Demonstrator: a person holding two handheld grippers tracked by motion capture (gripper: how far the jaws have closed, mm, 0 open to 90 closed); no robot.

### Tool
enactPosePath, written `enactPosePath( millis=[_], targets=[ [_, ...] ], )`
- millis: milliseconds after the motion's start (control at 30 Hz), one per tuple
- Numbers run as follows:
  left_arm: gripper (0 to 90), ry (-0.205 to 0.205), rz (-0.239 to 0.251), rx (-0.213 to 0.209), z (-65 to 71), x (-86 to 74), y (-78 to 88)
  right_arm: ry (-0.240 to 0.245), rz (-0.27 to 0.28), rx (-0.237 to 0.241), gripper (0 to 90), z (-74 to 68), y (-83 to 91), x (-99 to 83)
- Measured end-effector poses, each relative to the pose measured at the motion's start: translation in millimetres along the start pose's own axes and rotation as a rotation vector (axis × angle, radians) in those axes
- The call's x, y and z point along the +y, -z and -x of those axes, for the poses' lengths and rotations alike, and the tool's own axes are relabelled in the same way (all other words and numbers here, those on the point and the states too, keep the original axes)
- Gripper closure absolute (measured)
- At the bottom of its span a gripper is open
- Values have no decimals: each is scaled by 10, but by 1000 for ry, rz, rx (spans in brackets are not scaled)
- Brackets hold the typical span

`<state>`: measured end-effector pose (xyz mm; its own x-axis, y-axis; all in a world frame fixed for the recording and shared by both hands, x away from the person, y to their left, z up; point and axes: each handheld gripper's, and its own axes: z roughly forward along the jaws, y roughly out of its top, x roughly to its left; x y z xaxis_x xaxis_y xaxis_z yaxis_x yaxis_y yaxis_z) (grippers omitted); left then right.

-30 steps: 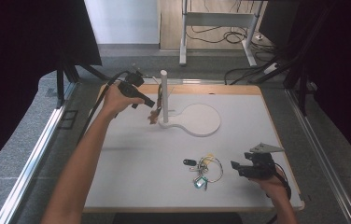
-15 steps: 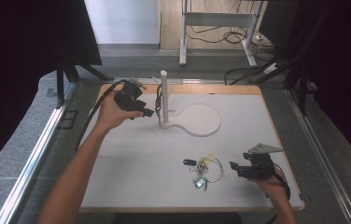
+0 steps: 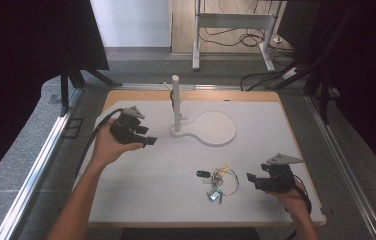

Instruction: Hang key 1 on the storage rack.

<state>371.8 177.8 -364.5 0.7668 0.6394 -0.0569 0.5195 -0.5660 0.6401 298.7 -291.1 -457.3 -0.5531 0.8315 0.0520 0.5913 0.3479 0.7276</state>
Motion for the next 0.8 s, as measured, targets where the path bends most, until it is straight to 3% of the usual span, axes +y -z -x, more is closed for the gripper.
enactPosePath(
  millis=[400,600,667,800],
  targets=[
    [441,44,56,-59,244,-499,-86,7,-4,2,294,-27,-17,9],
    [436,41,21,-47,317,-656,-184,21,-2,4,291,-38,-27,11],
    [433,15,-15,-30,335,-658,-210,29,7,5,288,-43,-26,16],
    [429,13,-11,-29,349,-674,-200,24,37,-10,293,-49,-15,42]
  ],
)
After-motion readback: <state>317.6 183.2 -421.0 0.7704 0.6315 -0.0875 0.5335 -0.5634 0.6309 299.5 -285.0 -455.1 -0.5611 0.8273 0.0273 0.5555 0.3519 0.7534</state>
